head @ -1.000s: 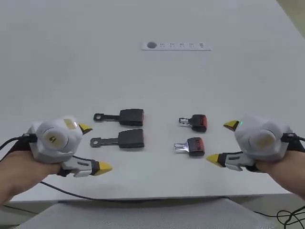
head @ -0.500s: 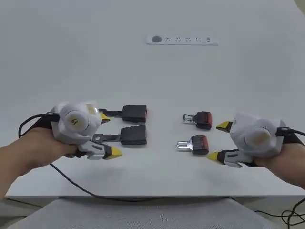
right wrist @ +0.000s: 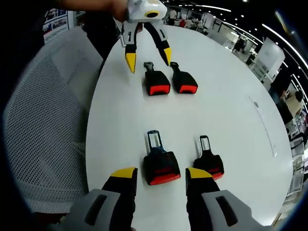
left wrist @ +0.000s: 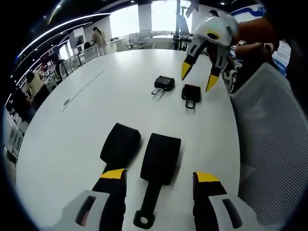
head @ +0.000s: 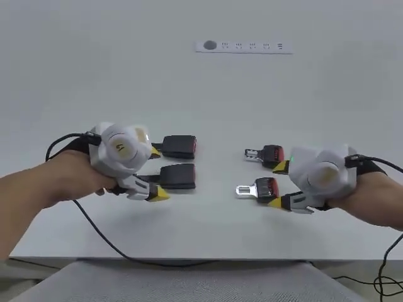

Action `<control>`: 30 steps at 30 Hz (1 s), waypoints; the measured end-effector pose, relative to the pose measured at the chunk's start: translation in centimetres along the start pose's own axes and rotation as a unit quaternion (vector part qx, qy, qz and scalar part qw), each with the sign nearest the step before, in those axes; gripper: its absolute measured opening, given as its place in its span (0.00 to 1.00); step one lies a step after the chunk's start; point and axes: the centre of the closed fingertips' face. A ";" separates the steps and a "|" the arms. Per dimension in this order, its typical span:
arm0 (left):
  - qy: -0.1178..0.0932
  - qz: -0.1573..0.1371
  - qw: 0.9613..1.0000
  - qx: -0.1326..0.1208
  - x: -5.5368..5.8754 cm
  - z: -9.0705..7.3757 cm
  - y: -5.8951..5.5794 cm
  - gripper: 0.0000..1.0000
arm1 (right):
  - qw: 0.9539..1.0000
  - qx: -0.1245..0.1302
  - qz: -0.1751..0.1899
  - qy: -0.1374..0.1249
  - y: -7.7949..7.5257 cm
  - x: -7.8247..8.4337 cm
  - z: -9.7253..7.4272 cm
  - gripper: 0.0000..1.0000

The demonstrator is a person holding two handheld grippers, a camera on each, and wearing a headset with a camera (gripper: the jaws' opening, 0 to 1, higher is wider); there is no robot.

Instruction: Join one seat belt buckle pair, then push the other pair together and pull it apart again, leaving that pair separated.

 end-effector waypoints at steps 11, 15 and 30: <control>0.017 0.030 0.999 0.030 -0.6 1.6 0.0 0.52 | 0.999 -0.031 -0.024 0.017 0.0 0.5 1.0 0.37; 0.021 0.042 0.998 0.039 -0.6 2.0 -0.1 0.49 | 0.998 -0.042 -0.035 0.024 0.2 0.6 1.3 0.34; 0.040 0.079 0.995 0.055 0.0 2.6 -0.1 0.37 | 0.997 -0.055 -0.046 0.039 0.2 0.6 1.9 0.32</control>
Point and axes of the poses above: the centre of the closed fingertips' face, and the gripper's own axes: z roughly forward along the fingers, y roughly to its left, x roughly out of its underside, and after that the axes turned 2 degrees about y, right-handed
